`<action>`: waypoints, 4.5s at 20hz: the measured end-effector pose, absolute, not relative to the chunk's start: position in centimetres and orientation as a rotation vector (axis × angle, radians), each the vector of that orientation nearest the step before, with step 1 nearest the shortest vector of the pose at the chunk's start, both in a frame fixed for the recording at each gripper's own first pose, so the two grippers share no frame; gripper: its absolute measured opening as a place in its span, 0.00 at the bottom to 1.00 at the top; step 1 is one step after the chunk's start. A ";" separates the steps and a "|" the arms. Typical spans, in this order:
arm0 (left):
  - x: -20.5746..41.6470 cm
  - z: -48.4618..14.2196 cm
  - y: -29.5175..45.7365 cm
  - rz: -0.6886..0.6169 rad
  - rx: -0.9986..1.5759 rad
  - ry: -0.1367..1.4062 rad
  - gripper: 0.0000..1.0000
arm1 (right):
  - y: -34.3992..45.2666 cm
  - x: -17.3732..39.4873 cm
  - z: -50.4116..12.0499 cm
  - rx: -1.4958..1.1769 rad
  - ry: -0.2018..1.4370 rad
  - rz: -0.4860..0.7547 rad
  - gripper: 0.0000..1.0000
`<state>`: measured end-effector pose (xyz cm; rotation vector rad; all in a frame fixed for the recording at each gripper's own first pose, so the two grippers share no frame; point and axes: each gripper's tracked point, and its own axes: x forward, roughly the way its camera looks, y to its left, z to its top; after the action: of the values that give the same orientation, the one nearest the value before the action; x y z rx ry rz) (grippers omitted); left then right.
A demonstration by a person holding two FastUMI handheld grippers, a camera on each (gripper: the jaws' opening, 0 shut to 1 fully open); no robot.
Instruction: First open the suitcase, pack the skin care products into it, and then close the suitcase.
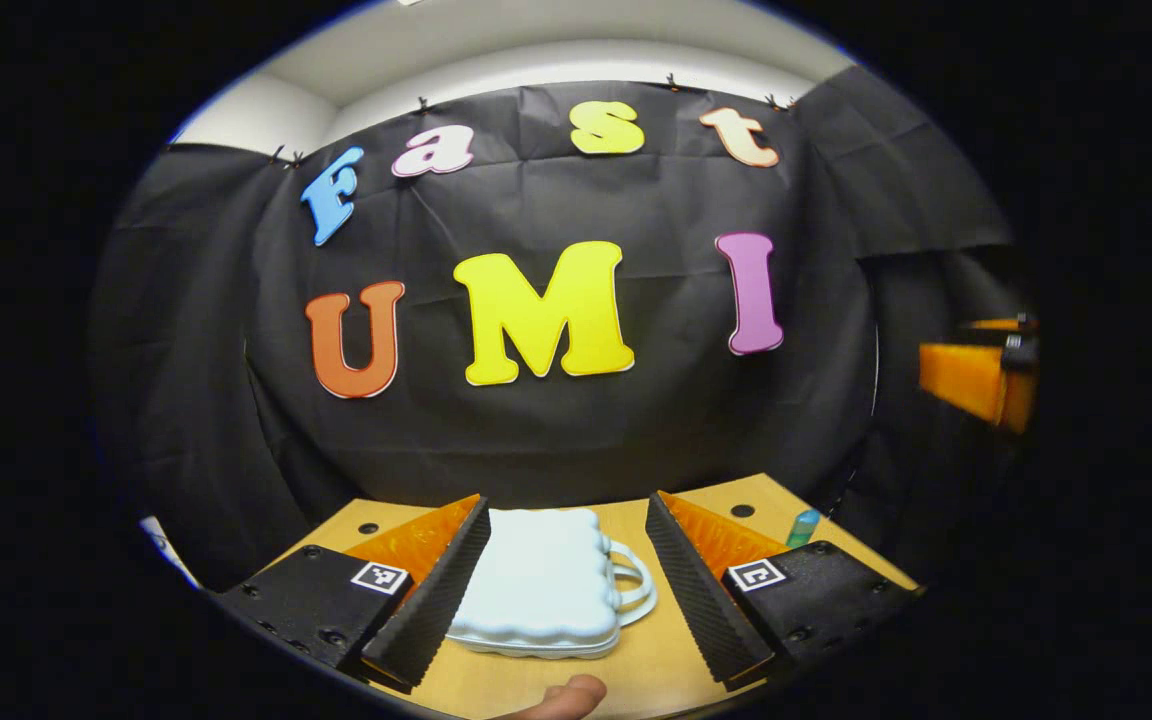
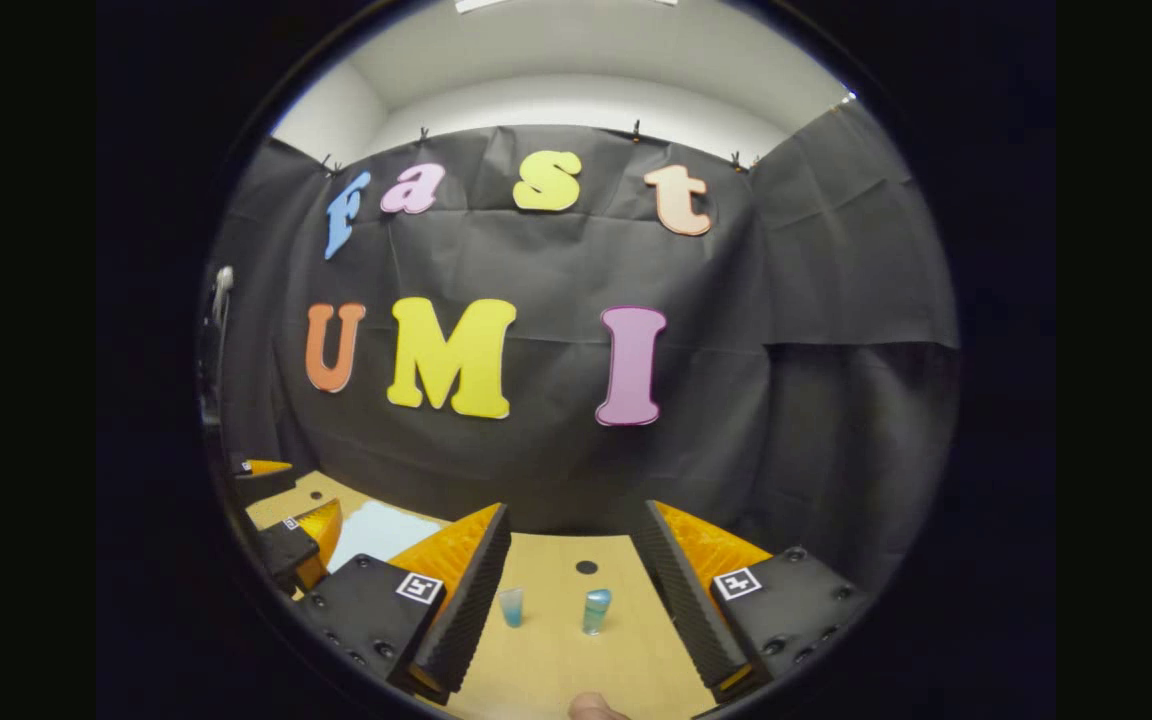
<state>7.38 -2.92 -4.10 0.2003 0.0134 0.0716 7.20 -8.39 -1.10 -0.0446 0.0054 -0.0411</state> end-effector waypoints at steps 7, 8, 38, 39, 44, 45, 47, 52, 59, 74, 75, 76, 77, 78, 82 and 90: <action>12.5 -13.4 -4.9 0.047 0.604 0.089 0.99 | -13.7 8.5 -2.1 -0.033 0.016 -0.092 0.79; 13.1 -14.9 -5.7 0.014 0.662 0.100 0.99 | -14.5 8.9 -2.4 -0.030 0.025 -0.100 0.79; 21.7 -24.9 -6.6 -0.019 1.446 0.344 0.05 | -18.4 10.8 -9.8 0.017 0.200 -0.187 0.79; 21.5 -23.9 -6.5 -0.023 1.417 0.326 0.05 | -17.6 10.5 -9.3 0.017 0.192 -0.189 0.79; 20.3 -17.8 -4.0 0.012 1.289 0.247 0.03 | -14.2 9.4 -7.3 0.004 0.149 -0.213 0.80; 19.8 -16.3 -3.2 0.020 1.262 0.223 0.03 | -13.4 9.2 -6.8 0.003 0.140 -0.215 0.79; 19.4 -13.4 0.0 0.059 1.186 0.190 0.03 | -12.0 8.9 -6.4 -0.007 0.135 -0.225 0.79; 18.0 -8.4 8.8 0.141 1.046 0.156 0.03 | -7.7 8.2 -5.2 -0.016 0.122 -0.219 0.80; 16.9 -7.8 20.4 0.179 0.934 0.107 0.03 | -3.3 7.6 -4.5 -0.026 0.121 -0.223 0.80; 18.7 -23.0 40.1 0.122 0.628 0.408 0.03 | -0.9 5.6 -4.0 -0.023 0.193 -0.353 0.80; 18.8 -24.1 40.6 0.104 0.579 0.430 0.03 | -1.0 5.5 -3.9 -0.032 0.194 -0.361 0.80; 18.8 -25.2 40.8 0.090 0.533 0.446 0.03 | -1.0 5.2 -3.9 -0.045 0.196 -0.365 0.80; 18.9 -26.1 41.1 0.084 0.501 0.458 0.03 | -0.8 5.0 -3.9 -0.060 0.199 -0.366 0.79; 18.9 -26.7 41.1 0.076 0.472 0.464 0.03 | -0.7 4.9 -4.1 -0.068 0.206 -0.366 0.80; 18.4 -29.0 41.3 0.049 0.404 0.497 0.03 | 0.3 4.4 -5.0 -0.085 0.233 -0.360 0.80; 17.4 -27.5 41.1 0.109 0.335 0.440 0.80 | 2.2 4.2 -4.8 -0.099 0.210 -0.304 0.80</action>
<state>17.42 41.13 -27.48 0.3354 0.4396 0.1090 4.20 2.19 -4.80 -0.0986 0.2096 -0.3037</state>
